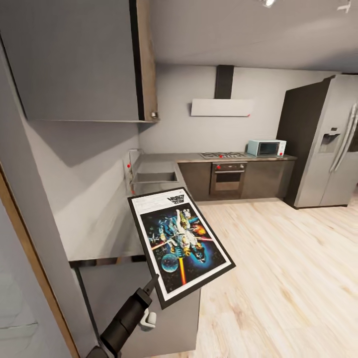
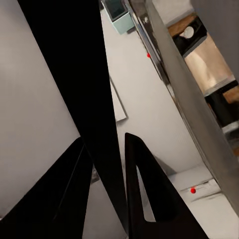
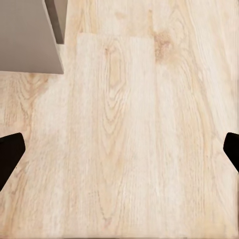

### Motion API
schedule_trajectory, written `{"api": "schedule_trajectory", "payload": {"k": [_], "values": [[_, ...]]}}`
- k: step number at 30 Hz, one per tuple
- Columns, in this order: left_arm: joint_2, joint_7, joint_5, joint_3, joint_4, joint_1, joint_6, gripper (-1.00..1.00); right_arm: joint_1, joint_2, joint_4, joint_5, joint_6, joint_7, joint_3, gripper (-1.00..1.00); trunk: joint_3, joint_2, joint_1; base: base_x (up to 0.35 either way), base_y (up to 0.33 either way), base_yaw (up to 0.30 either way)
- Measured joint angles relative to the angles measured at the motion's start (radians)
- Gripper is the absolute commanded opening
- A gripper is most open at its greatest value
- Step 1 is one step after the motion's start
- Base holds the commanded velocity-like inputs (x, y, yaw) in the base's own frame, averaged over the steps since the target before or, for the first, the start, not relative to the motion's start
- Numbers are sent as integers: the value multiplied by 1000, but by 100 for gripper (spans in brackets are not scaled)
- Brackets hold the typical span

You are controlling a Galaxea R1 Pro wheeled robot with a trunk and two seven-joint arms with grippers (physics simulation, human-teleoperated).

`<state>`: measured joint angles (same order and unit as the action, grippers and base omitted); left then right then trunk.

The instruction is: Pick up the poster from the kitchen countertop and hang it on one of the wall nails in the kitchen.

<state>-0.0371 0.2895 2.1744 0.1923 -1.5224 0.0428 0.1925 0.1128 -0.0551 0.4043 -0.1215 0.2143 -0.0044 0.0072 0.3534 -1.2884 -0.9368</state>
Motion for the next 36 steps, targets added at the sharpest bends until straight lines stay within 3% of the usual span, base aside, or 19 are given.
{"api": "schedule_trajectory", "payload": {"k": [11,24,36], "values": [[-21,0,0,3,1,0,-1,-100,0,0,0,0,0,0,0,100,-4,0,0,28,-7,-286],[-26,-2,0,12,1,0,-2,-100,0,0,0,0,0,0,0,100,-5,0,1,312,0,-39],[-27,-2,0,19,2,0,-2,-100,0,0,0,0,-1,0,0,100,-12,0,0,253,-73,-237]]}}
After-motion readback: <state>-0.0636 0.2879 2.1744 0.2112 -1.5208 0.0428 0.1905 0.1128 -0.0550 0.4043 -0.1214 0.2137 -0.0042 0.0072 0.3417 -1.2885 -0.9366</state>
